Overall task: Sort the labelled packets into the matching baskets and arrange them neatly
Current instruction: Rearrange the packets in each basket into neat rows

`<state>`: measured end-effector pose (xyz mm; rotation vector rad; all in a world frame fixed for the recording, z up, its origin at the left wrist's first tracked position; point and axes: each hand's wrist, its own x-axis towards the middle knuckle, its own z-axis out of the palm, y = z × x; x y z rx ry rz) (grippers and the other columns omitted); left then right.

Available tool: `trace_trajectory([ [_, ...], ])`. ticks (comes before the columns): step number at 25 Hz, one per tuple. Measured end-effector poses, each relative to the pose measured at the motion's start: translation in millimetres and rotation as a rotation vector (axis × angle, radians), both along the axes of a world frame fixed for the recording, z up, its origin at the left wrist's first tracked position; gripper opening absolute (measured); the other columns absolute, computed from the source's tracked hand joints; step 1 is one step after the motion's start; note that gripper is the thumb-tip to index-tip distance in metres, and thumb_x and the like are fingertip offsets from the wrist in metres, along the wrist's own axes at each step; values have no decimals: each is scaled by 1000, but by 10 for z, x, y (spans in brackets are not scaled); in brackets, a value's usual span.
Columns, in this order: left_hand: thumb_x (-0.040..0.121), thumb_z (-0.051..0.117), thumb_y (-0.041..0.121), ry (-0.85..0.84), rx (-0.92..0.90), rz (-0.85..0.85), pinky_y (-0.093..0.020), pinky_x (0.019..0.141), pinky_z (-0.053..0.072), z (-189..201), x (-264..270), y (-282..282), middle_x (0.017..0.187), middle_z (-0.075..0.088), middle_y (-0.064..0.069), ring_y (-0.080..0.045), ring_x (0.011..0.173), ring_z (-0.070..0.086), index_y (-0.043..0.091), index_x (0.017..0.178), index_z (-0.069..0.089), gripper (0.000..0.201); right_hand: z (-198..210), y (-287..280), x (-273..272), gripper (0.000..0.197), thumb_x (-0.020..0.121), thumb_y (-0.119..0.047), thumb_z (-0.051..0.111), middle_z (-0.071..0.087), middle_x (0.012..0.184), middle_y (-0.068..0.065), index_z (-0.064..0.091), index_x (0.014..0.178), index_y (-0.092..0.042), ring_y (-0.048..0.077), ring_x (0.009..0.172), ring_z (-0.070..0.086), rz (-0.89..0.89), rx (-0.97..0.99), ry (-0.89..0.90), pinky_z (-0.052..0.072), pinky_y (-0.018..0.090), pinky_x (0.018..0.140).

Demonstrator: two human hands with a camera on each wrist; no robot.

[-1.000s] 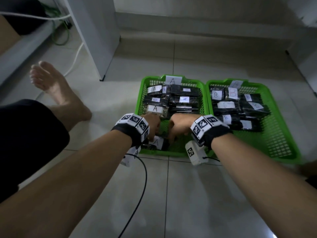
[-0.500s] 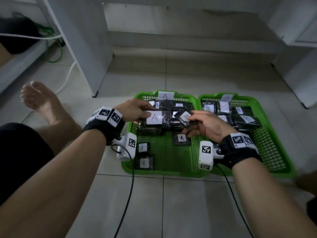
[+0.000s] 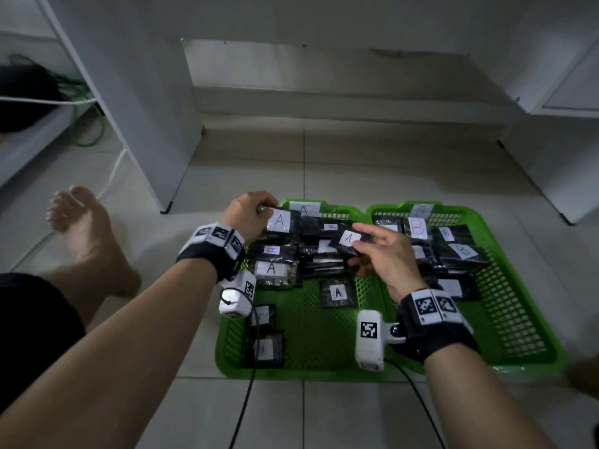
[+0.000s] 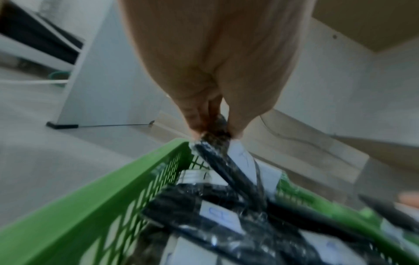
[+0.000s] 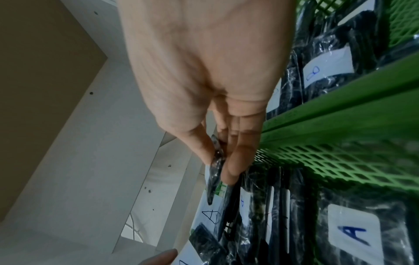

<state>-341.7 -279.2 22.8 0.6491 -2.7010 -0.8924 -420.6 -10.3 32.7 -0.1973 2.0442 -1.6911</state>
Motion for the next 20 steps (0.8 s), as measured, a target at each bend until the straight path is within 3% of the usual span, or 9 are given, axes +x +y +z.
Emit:
trace_trajectory([
  [2,88,68,21,-19,-199,-12,-28,97,44,-70,-68,18,118,61,-2,-21,112,55,19,114,69,26,-50,-51,-9,45,88,0,73,73,105,9,68,128,-19,22,73,75,-51,-51,1,60,27,55],
  [3,84,73,25,-25,-273,-38,-29,101,41,-90,-73,30,120,60,0,-20,115,53,19,114,70,31,-61,-74,-11,47,85,0,76,72,105,7,68,127,-19,21,75,76,-55,-65,6,61,27,57],
  [5,75,81,24,-67,-291,-112,-23,94,44,-131,-91,34,119,61,4,-17,111,56,20,114,70,40,-69,-117,-27,51,78,-1,82,70,105,-1,70,124,-21,19,77,77,-46,-60,20,61,29,59],
  [7,73,82,12,-125,-251,-144,-17,88,43,-152,-113,40,119,63,5,-15,105,60,18,116,69,46,-56,-138,-34,53,76,0,83,68,107,-4,70,122,-23,18,77,77,-42,-35,27,62,30,60],
  [10,69,84,8,-160,-260,-149,-24,92,49,-146,-188,50,120,65,1,-17,104,61,17,118,69,52,-57,-114,-61,56,77,5,80,69,110,0,68,124,-22,21,74,76,-15,-11,15,61,28,62],
  [13,68,85,11,-213,-262,-148,-29,91,50,-85,-215,57,120,62,0,-20,106,60,16,119,67,55,-29,-107,-58,57,76,6,80,68,111,2,68,127,-18,14,69,75,104,109,-10,59,21,64],
  [15,69,82,14,-196,-277,-153,-31,86,49,-43,-194,111,116,60,-3,-22,105,58,17,116,65,50,-37,-136,-16,56,76,8,80,66,109,1,68,125,-14,12,67,75,229,252,-34,57,17,60],
  [17,74,76,14,-106,-252,-147,-29,79,49,8,-142,279,106,61,0,-19,94,58,20,105,68,33,-77,-178,31,53,74,9,82,64,103,-1,71,121,-13,12,71,72,319,418,9,57,16,58],
  [20,80,68,8,-155,-124,-242,-19,73,49,47,-24,604,89,64,9,-8,80,61,21,91,74,18,-155,-213,73,56,67,8,87,70,118,4,73,117,-13,16,99,66,347,529,145,60,27,82],
])
